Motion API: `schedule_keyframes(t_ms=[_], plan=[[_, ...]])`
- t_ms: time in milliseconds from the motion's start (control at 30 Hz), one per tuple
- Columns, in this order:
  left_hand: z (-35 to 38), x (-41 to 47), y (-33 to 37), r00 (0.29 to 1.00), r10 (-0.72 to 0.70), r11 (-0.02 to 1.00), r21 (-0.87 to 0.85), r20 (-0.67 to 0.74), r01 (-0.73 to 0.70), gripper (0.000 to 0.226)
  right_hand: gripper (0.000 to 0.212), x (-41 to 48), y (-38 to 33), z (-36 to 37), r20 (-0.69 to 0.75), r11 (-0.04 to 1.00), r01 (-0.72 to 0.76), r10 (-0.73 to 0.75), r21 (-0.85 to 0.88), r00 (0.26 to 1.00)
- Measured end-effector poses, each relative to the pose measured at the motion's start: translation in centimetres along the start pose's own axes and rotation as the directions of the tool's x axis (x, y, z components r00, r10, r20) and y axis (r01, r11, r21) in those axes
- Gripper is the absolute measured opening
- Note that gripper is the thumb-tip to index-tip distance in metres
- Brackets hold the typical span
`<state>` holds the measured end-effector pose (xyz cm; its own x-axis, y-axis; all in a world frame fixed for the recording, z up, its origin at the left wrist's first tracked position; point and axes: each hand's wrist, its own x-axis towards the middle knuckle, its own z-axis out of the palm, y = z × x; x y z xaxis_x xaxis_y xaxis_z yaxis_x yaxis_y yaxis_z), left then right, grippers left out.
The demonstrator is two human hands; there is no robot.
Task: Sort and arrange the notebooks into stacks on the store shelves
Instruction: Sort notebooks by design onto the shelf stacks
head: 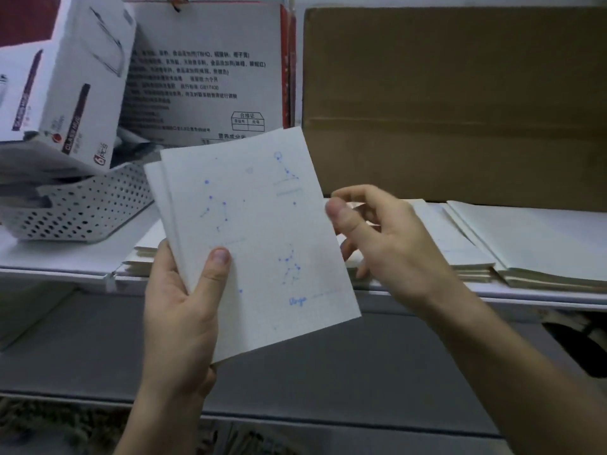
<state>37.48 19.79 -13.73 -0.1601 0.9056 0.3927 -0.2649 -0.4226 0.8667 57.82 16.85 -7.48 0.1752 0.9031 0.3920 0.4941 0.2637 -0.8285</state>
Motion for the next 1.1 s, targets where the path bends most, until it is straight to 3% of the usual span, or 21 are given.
schedule_keyframes(t_ms=[167, 300, 400, 533, 700, 867, 1000, 1100], plan=[[2.5, -0.7, -0.6, 0.994, -0.028, 0.999, -0.016, 0.107, 0.030, 0.034, 0.026, -3.6, 1.2, 1.5, -0.170, 0.988, 0.095, -0.074, 0.123, 0.983], [3.4, -0.8, -0.9, 0.989, -0.040, 0.999, -0.026, 0.140, 0.044, 0.026, 0.018, -4.1, 1.3, -0.7, -0.192, 0.992, 0.065, -0.044, 0.105, 0.980], [3.9, -0.7, -1.2, 0.992, -0.064, 0.995, -0.071, 0.110, 0.072, 0.021, 0.013, -2.8, 1.6, -4.1, -0.233, 0.999, -0.021, 0.032, 0.050, 0.972], [3.7, -0.6, -1.1, 0.995, -0.069, 0.997, -0.021, 0.074, 0.071, 0.022, 0.008, 0.7, 2.4, -9.7, -0.248, 0.963, -0.217, 0.251, 0.158, 0.936], [3.4, -0.9, -0.7, 0.997, -0.056, 0.998, 0.017, 0.053, 0.055, 0.022, 0.020, 5.8, 6.0, -14.5, -0.202, 0.893, -0.440, 0.449, 0.093, 0.870], [3.9, -1.2, -0.6, 0.998, -0.042, 0.999, 0.007, 0.048, 0.042, 0.021, 0.016, 7.5, 7.9, -14.5, -0.145, 0.843, -0.531, 0.516, -0.089, 0.844], [4.4, -1.5, -0.4, 0.997, -0.043, 0.999, -0.001, 0.057, 0.043, 0.021, 0.012, 7.4, 8.0, -13.6, -0.239, 0.802, -0.434, 0.364, -0.411, 0.900], [4.9, -1.7, -0.4, 0.996, -0.052, 0.999, -0.006, 0.074, 0.053, 0.020, 0.022, 7.2, 7.6, -13.4, -0.205, 0.742, -0.399, 0.345, -0.539, 0.916]])
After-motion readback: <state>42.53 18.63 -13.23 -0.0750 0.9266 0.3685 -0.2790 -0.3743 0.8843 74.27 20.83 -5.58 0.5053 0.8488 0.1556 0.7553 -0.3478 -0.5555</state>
